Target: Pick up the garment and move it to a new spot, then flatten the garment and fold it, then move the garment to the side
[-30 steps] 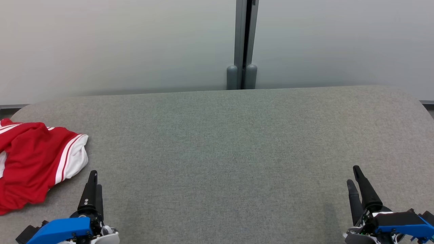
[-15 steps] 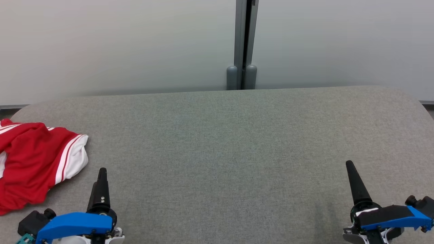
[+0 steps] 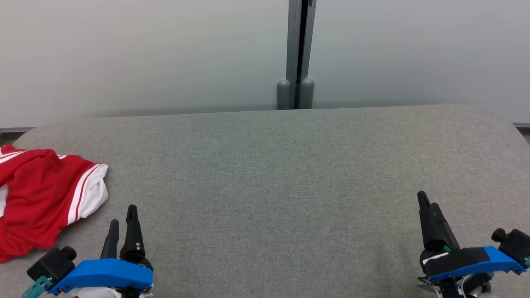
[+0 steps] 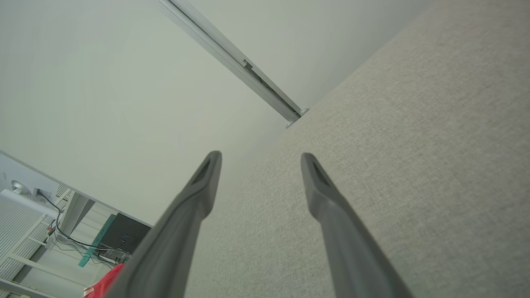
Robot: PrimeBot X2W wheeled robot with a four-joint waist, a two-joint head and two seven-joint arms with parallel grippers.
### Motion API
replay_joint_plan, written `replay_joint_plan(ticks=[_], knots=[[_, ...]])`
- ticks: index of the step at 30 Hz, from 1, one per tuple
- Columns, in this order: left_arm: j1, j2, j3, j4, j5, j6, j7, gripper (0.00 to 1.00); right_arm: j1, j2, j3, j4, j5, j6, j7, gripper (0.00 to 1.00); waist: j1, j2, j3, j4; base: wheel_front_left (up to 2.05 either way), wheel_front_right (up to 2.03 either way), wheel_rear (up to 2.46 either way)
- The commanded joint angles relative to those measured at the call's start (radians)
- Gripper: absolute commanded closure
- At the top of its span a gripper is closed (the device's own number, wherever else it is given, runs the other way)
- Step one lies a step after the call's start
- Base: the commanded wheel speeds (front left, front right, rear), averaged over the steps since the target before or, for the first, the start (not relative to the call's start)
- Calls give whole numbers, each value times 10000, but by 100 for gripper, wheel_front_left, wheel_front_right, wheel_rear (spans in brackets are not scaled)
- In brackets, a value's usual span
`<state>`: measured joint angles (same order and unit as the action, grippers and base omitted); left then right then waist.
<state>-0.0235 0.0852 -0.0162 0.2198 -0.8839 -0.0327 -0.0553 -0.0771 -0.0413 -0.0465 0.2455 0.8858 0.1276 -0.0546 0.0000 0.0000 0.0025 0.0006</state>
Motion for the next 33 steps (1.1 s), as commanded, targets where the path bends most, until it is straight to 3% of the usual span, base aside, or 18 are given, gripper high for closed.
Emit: replay_joint_plan(ticks=[1,33], knots=[[-101,97,-99,-194,435,70,-116,0,-243,-68,42,-146,-459,26,-122,0,0,0,0,2,0,0,0],[242,373,-863,-302,3877,356,-1027,0,-383,-97,182,343,-4334,30,-869,0,0,0,-74,-8,0,0,0]])
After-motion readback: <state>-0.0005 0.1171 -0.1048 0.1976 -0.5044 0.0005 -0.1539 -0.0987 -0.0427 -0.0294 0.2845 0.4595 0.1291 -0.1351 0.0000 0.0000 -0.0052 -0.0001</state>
